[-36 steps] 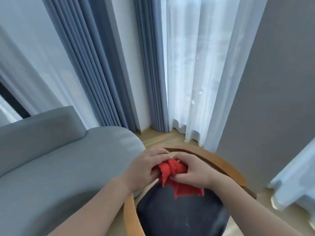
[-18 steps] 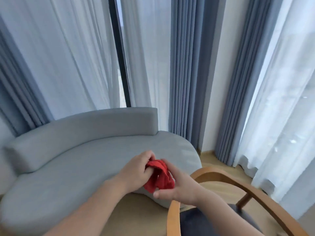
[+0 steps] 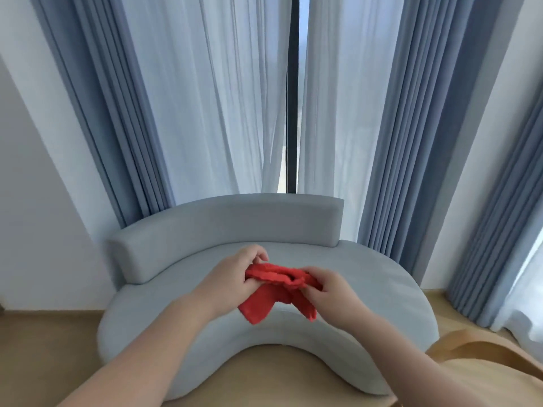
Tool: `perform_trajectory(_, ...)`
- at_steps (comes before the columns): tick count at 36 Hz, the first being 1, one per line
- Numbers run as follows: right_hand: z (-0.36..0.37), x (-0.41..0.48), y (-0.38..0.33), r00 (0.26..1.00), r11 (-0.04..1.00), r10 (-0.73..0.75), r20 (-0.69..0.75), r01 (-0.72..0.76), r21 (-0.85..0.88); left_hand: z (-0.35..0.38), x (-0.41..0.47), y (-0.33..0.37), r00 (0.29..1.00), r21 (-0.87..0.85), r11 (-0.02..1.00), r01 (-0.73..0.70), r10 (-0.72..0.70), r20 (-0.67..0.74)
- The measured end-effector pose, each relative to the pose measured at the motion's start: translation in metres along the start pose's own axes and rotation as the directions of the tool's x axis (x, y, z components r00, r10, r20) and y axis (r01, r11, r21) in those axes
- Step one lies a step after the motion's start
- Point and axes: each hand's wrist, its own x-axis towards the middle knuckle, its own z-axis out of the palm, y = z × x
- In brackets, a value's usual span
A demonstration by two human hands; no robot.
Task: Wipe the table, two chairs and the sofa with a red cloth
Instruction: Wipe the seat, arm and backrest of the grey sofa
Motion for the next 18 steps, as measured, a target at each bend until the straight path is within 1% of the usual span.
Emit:
perform_trajectory(2, 0.015, 0.013, -0.004, 0.999, 1.0, -0.004, 0.036, 0.005, -0.028, -0.014, -0.002, -0.021, 1.0, -0.025, 1.0, 0.018, -0.018, 0.007)
perform_trajectory(5, 0.033, 0.024, -0.008, 0.997, 0.997, 0.03, 0.077, -0.025, -0.069, -0.028, -0.003, -0.046, 0.997, -0.034, 0.999, 0.024, -0.021, 0.077)
perform_trajectory(7, 0.037, 0.029, -0.008, 0.988, 0.995, 0.062, 0.143, -0.05, -0.087, -0.032, -0.003, -0.057, 0.99, -0.007, 1.0, 0.015, -0.014, 0.144)
perform_trajectory(10, 0.034, 0.034, -0.008, 0.963, 0.991, 0.126, 0.24, -0.108, -0.084, -0.033, -0.001, -0.067, 0.973, 0.053, 0.998, -0.039, 0.026, 0.228)
perform_trajectory(12, 0.031, 0.039, -0.009, 0.956, 0.989, 0.142, 0.255, -0.128, -0.071, -0.033, 0.001, -0.072, 0.967, 0.043, 0.998, -0.045, 0.033, 0.252)
perform_trajectory(14, 0.029, 0.044, -0.011, 0.957, 0.989, 0.145, 0.251, -0.132, -0.066, -0.031, 0.006, -0.076, 0.97, 0.02, 0.999, -0.031, 0.025, 0.241)
perform_trajectory(18, 0.029, 0.062, -0.006, 0.96, 0.988, 0.157, 0.23, -0.152, -0.043, -0.026, 0.019, -0.084, 0.97, -0.064, 0.997, 0.036, -0.02, 0.242)
